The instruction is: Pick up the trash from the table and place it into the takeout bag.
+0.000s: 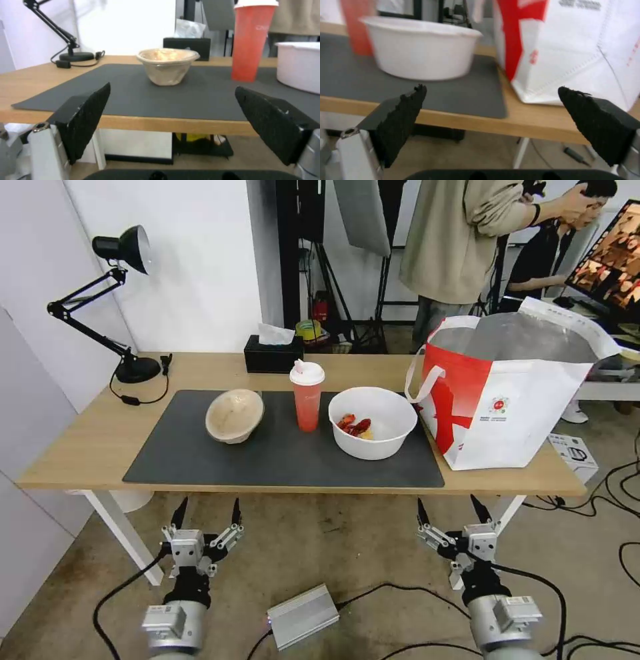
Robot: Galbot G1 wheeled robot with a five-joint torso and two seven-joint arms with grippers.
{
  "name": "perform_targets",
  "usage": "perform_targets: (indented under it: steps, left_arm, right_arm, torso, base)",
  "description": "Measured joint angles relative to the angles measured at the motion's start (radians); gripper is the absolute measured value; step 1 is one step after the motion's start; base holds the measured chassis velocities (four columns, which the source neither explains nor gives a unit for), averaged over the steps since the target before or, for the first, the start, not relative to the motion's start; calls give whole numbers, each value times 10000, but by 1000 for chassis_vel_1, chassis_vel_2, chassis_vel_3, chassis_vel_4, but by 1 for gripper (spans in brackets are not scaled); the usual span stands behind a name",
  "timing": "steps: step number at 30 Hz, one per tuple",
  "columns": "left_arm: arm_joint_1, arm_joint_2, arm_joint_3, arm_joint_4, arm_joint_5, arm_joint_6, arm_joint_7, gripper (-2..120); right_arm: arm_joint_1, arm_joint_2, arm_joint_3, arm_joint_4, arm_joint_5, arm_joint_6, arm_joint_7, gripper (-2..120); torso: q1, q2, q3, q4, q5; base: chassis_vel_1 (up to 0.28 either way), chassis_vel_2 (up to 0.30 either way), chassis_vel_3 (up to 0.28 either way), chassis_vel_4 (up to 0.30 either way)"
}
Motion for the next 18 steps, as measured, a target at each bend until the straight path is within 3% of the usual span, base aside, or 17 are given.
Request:
perform_targets:
  steps: [4,6,7,18]
  left_arm:
    - [186,73,-267,-305,-275,-469,457,100]
    - [246,87,-311,-414,-291,-491,541,100]
    - [323,106,-359,-540,-296,-499,610,100]
    - [604,245,-793,-1044,-211,-514,771,100]
  right_arm:
    - [529,-646,191,-963,302,624,183,100]
    - [489,-853,287,-877,407,872,0,100]
    - [424,-1042,393,-597,477,1046,-167,100]
    - [308,-1790,262,784,736,744,-833,100]
  torso:
    - [0,0,0,5,12]
    - [1,0,1,4,9]
    - [0,1,0,0,-5]
    - [-2,1,0,1,0]
  base:
    - [0,0,0,0]
    - [0,0,0,0]
    - [0,0,0,0]
    - [0,0,0,0]
